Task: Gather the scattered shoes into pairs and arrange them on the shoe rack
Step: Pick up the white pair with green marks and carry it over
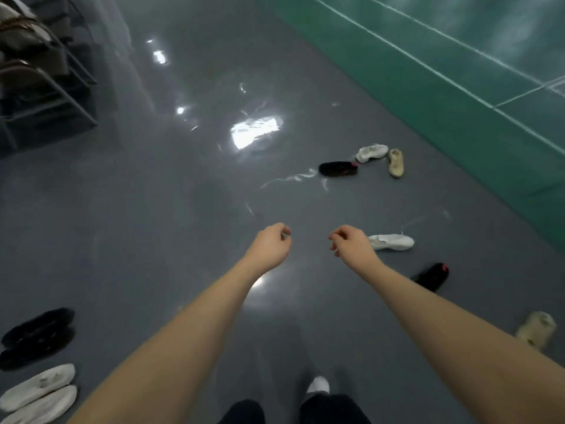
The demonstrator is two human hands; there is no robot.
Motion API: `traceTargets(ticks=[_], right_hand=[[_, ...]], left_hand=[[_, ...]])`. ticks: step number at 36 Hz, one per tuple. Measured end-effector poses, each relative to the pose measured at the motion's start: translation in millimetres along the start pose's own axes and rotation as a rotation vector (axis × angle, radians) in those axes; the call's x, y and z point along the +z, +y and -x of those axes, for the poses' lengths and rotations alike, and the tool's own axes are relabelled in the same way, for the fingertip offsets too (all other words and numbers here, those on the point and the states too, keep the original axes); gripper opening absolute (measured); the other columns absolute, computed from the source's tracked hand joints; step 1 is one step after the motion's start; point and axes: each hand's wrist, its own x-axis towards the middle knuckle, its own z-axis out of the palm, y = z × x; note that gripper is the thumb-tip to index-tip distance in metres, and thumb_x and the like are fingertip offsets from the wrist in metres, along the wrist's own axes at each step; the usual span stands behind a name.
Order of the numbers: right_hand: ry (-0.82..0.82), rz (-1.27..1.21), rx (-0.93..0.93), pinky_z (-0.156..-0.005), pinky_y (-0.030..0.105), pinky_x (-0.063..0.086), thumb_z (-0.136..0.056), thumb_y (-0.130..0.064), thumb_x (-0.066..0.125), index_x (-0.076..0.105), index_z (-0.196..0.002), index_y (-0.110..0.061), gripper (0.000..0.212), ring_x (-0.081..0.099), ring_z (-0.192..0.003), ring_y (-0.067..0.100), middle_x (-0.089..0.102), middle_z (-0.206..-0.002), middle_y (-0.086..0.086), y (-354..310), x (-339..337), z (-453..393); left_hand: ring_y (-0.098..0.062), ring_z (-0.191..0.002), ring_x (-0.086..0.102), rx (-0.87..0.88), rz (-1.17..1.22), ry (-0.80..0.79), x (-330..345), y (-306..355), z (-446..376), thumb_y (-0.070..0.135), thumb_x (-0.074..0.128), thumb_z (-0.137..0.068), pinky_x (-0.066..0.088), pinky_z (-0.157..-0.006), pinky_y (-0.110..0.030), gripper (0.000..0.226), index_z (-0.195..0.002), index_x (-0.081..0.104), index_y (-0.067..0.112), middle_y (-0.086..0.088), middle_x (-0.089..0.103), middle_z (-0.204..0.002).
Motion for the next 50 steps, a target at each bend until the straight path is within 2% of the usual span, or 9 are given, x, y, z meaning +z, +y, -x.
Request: traceTargets(ticks=[7, 15, 19, 25, 29, 34, 36, 42, 50], right_hand=[[0.136, -0.062, 0.079, -0.062, 0.028, 0.044, -0.094, -0.003, 0.042, 0.056, -0.088, -0.006, 0.015, 0.052, -0.057, 0.007, 0.059, -0.079, 0.011, 35, -75, -29], [0.277, -0.134, 0.194, -0.041, 0.005, 0.035, -0.094, -0.005, 0.041, 0.060, -0.101, 0.002, 0.021, 0.050, -0.058, 0.008, 0.060, -0.085, 0.011, 65, -129, -73], [0.371, -0.198, 0.245, -0.041, 0.006, 0.034, -0.094, -0.004, 0.043, 0.061, -0.097, 0.001, 0.019, 0.049, -0.057, 0.009, 0.060, -0.088, 0.015, 66, -150, -106], [0.471, -0.252, 0.332, -0.054, 0.016, 0.041, -0.093, -0.008, 0.045, 0.063, -0.099, 0.000, 0.020, 0.053, -0.061, 0.010, 0.065, -0.084, 0.013, 66, -172, -149], [0.534, -0.315, 0.375, -0.076, 0.032, 0.048, -0.092, -0.009, 0.045, 0.062, -0.094, -0.007, 0.017, 0.057, -0.069, 0.017, 0.068, -0.084, 0.012, 71, -187, -170], [0.551, -0.355, 0.408, -0.081, 0.038, 0.051, -0.092, -0.009, 0.047, 0.060, -0.089, -0.010, 0.014, 0.061, -0.081, 0.022, 0.064, -0.072, 0.003, 87, -204, -193], [0.553, -0.365, 0.422, -0.079, 0.038, 0.052, -0.092, -0.009, 0.047, 0.060, -0.089, -0.011, 0.014, 0.061, -0.080, 0.021, 0.062, -0.069, 0.000, 95, -212, -202], [0.529, -0.323, 0.449, -0.058, 0.022, 0.043, -0.092, -0.009, 0.046, 0.060, -0.088, -0.011, 0.014, 0.054, -0.062, 0.012, 0.062, -0.073, 0.003, 122, -246, -233], [0.489, -0.343, 0.453, -0.063, 0.028, 0.045, -0.088, -0.006, 0.043, 0.058, -0.081, -0.011, 0.017, 0.054, -0.070, 0.021, 0.061, -0.074, 0.004, 162, -317, -284]], left_hand=[[-0.022, -0.098, 0.063, 0.085, 0.018, -0.133, 56, 78, -59, 0.019, 0.043, -0.097, 0.046, -0.079, -0.026, 0.027, -0.118, 0.058, 0.014, -0.004, 0.061, -0.108], [-0.023, -0.099, 0.062, 0.168, -0.061, -0.278, 89, 141, -135, 0.020, 0.043, -0.097, 0.045, -0.075, -0.025, 0.028, -0.120, 0.057, 0.014, -0.006, 0.060, -0.111], [-0.023, -0.099, 0.062, 0.219, -0.083, -0.345, 95, 165, -175, 0.020, 0.042, -0.097, 0.045, -0.076, -0.026, 0.028, -0.120, 0.057, 0.014, -0.005, 0.060, -0.112], [-0.024, -0.101, 0.062, 0.249, -0.111, -0.431, 103, 200, -233, 0.019, 0.043, -0.094, 0.049, -0.083, -0.032, 0.027, -0.116, 0.059, 0.015, -0.007, 0.062, -0.113], [-0.024, -0.101, 0.063, 0.291, -0.167, -0.490, 114, 224, -263, 0.018, 0.044, -0.094, 0.049, -0.083, -0.032, 0.027, -0.116, 0.059, 0.014, -0.007, 0.062, -0.114], [-0.024, -0.100, 0.063, 0.318, -0.195, -0.520, 133, 249, -292, 0.017, 0.044, -0.093, 0.047, -0.078, -0.029, 0.026, -0.113, 0.060, 0.015, -0.006, 0.063, -0.112], [-0.024, -0.100, 0.063, 0.322, -0.211, -0.527, 143, 258, -303, 0.017, 0.044, -0.092, 0.046, -0.077, -0.028, 0.026, -0.112, 0.060, 0.016, -0.006, 0.064, -0.111], [-0.024, -0.097, 0.064, 0.293, -0.207, -0.533, 175, 289, -334, 0.017, 0.043, -0.093, 0.046, -0.071, -0.026, 0.027, -0.114, 0.059, 0.014, -0.005, 0.063, -0.107], [-0.026, -0.099, 0.063, 0.225, -0.208, -0.530, 228, 345, -379, 0.017, 0.044, -0.093, 0.048, -0.080, -0.030, 0.026, -0.115, 0.059, 0.013, -0.007, 0.063, -0.111]])
